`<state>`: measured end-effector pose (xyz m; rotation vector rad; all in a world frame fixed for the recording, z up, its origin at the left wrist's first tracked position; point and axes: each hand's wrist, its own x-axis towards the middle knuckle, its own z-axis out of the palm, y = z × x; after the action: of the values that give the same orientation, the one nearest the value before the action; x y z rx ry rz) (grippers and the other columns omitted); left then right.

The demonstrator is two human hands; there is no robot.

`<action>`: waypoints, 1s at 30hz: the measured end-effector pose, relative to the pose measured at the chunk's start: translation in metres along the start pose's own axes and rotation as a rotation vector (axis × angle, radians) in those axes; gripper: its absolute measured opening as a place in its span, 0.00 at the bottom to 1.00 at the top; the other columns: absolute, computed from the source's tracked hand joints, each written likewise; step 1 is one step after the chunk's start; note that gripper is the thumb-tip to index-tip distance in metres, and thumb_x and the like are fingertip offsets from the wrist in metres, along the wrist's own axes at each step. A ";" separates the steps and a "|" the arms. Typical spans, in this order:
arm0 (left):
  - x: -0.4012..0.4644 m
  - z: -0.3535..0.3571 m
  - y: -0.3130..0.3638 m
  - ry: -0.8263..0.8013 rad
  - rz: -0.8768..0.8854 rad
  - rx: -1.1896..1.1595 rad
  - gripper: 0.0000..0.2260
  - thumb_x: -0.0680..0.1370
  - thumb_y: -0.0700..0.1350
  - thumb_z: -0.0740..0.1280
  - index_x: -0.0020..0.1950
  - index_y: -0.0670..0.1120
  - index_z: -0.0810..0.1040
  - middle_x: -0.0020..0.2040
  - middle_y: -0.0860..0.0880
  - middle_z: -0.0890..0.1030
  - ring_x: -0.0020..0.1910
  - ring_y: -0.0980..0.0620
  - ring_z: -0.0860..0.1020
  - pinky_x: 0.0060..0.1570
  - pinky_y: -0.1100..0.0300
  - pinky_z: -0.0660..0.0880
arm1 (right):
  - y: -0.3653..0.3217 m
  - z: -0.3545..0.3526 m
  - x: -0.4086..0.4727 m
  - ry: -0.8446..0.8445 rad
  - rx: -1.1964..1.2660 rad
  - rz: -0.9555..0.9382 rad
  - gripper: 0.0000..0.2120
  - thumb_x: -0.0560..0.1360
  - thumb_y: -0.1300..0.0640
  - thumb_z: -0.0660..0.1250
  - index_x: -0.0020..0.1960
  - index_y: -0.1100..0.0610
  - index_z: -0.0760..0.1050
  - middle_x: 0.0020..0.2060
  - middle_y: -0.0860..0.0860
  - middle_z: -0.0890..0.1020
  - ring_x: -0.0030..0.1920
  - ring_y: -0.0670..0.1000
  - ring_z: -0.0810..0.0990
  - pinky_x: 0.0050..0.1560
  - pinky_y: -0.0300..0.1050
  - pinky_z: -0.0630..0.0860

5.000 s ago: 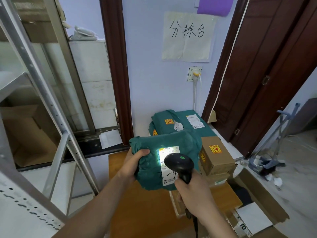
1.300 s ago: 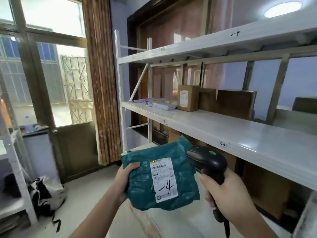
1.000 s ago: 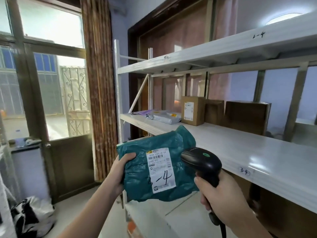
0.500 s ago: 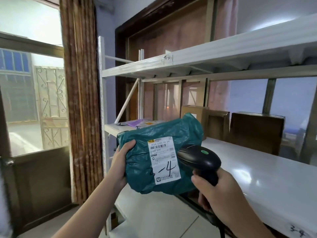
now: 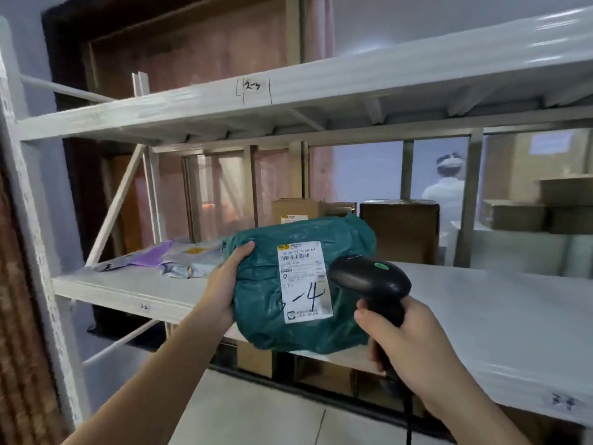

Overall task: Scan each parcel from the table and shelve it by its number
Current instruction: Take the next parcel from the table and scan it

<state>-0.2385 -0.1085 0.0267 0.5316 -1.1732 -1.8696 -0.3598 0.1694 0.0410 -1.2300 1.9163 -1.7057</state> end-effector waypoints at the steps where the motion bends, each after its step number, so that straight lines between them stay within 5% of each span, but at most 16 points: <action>1: 0.009 0.007 -0.001 -0.024 -0.044 0.013 0.28 0.73 0.54 0.79 0.69 0.44 0.81 0.62 0.39 0.85 0.60 0.35 0.84 0.63 0.39 0.79 | 0.001 0.000 0.002 0.031 0.004 0.019 0.03 0.77 0.57 0.68 0.47 0.57 0.77 0.26 0.57 0.78 0.25 0.51 0.75 0.30 0.47 0.76; 8: 0.065 0.052 -0.013 -0.127 -0.263 0.074 0.24 0.76 0.53 0.76 0.67 0.42 0.82 0.58 0.38 0.86 0.57 0.37 0.85 0.56 0.42 0.81 | 0.014 -0.016 0.020 0.170 -0.047 0.068 0.03 0.77 0.57 0.68 0.48 0.56 0.77 0.25 0.56 0.78 0.24 0.51 0.75 0.30 0.47 0.74; 11: 0.085 0.056 -0.010 -0.113 -0.336 0.119 0.23 0.77 0.53 0.76 0.66 0.42 0.82 0.57 0.37 0.86 0.52 0.38 0.86 0.46 0.45 0.85 | 0.017 -0.023 0.030 0.187 -0.066 0.076 0.02 0.77 0.57 0.68 0.47 0.56 0.77 0.26 0.57 0.79 0.24 0.51 0.75 0.29 0.45 0.75; 15: 0.105 0.047 -0.001 -0.051 -0.319 0.210 0.23 0.74 0.54 0.78 0.64 0.43 0.82 0.56 0.39 0.87 0.56 0.39 0.85 0.54 0.44 0.82 | 0.020 -0.027 0.041 0.203 -0.065 0.073 0.04 0.77 0.56 0.68 0.45 0.56 0.76 0.26 0.57 0.79 0.24 0.51 0.75 0.28 0.43 0.74; 19: 0.104 0.040 0.005 0.090 -0.111 0.375 0.15 0.76 0.51 0.77 0.55 0.42 0.81 0.51 0.39 0.86 0.45 0.43 0.84 0.44 0.52 0.80 | 0.021 -0.025 0.052 0.187 -0.069 0.042 0.03 0.77 0.58 0.68 0.46 0.58 0.76 0.26 0.57 0.78 0.23 0.49 0.75 0.27 0.40 0.73; 23: 0.100 0.033 0.000 0.229 0.408 0.821 0.20 0.78 0.52 0.75 0.67 0.46 0.78 0.64 0.46 0.81 0.63 0.45 0.79 0.60 0.50 0.76 | 0.021 -0.019 0.061 0.167 -0.062 0.031 0.03 0.78 0.59 0.68 0.47 0.59 0.76 0.27 0.57 0.77 0.23 0.49 0.75 0.26 0.39 0.73; 25: 0.089 0.032 -0.003 0.010 0.516 0.962 0.21 0.76 0.60 0.74 0.66 0.53 0.79 0.64 0.51 0.80 0.65 0.49 0.77 0.64 0.50 0.75 | 0.022 -0.015 0.063 0.154 -0.066 0.033 0.03 0.77 0.59 0.68 0.47 0.58 0.76 0.26 0.57 0.77 0.24 0.50 0.75 0.26 0.39 0.72; 27: 0.082 0.032 -0.010 -0.247 0.564 1.264 0.34 0.69 0.76 0.68 0.70 0.60 0.77 0.72 0.55 0.75 0.71 0.51 0.72 0.72 0.43 0.71 | 0.024 -0.012 0.065 0.147 -0.068 0.036 0.03 0.77 0.58 0.68 0.46 0.57 0.76 0.26 0.56 0.78 0.24 0.50 0.75 0.26 0.38 0.72; 30: 0.082 0.028 -0.022 -0.380 0.677 1.675 0.49 0.62 0.87 0.54 0.79 0.67 0.64 0.82 0.61 0.60 0.81 0.53 0.57 0.81 0.40 0.54 | 0.026 -0.008 0.064 0.149 -0.063 0.044 0.03 0.77 0.58 0.68 0.46 0.57 0.76 0.26 0.55 0.78 0.23 0.50 0.75 0.26 0.39 0.72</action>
<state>-0.3133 -0.1575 0.0275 0.4752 -2.6083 -0.0636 -0.4139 0.1253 0.0387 -1.1008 2.0812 -1.7716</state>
